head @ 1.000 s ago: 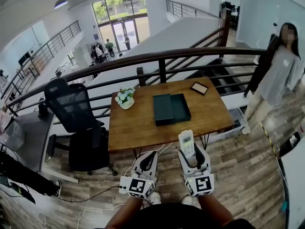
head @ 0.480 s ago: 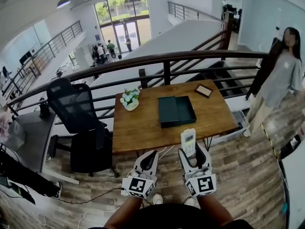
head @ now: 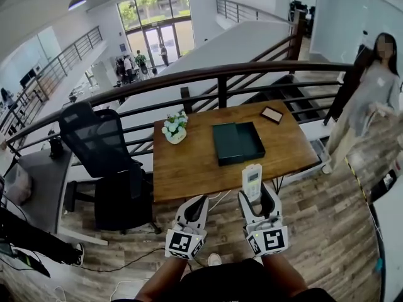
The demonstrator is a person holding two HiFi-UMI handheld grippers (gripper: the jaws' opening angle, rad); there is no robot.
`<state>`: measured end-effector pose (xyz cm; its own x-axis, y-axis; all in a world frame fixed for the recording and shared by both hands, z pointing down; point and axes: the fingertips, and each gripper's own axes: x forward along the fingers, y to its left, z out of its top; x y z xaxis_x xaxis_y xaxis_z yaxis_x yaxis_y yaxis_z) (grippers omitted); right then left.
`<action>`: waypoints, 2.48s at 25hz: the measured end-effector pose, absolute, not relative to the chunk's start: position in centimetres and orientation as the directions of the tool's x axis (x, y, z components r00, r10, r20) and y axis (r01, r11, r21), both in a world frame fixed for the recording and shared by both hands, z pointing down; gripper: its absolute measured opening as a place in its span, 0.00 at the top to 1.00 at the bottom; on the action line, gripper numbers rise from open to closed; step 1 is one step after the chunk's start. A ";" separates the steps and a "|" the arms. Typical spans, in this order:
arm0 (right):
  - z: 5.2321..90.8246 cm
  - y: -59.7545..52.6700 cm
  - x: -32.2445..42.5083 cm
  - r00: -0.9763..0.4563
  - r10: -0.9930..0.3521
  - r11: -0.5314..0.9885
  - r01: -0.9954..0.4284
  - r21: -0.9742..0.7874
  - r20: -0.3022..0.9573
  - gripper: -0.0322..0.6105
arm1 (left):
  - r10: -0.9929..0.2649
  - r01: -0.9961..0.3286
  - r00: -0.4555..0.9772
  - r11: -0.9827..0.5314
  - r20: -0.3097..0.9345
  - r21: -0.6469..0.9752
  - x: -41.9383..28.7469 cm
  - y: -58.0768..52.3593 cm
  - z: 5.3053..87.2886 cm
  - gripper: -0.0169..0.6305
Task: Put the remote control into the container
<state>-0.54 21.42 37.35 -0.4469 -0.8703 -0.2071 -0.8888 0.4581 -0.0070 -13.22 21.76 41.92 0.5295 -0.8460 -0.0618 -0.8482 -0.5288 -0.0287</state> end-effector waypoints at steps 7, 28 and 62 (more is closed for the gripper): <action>38.0 20.8 -0.9 -0.419 -0.889 0.426 -0.905 -0.002 -0.185 0.57 | -0.834 -0.836 0.549 -0.549 -0.061 -0.026 -13.9 21.2 42.2 0.96; 39.4 10.1 6.4 -0.458 -0.877 0.468 -0.883 -0.037 -0.147 0.57 | -0.868 -0.868 0.497 -0.497 -0.014 -0.026 -7.3 11.4 42.8 0.96; 40.1 -3.6 12.2 -0.546 -0.822 0.561 -0.826 -0.060 -0.162 0.57 | -0.913 -0.912 0.407 -0.408 0.026 -0.047 -1.3 -2.0 44.1 0.96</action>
<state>12.16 -3.60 40.12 -0.5462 -0.8219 -0.1617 -0.8259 0.5606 -0.0596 -1.29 -2.01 44.10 0.4073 -0.9129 0.0262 -0.9117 -0.4082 -0.0475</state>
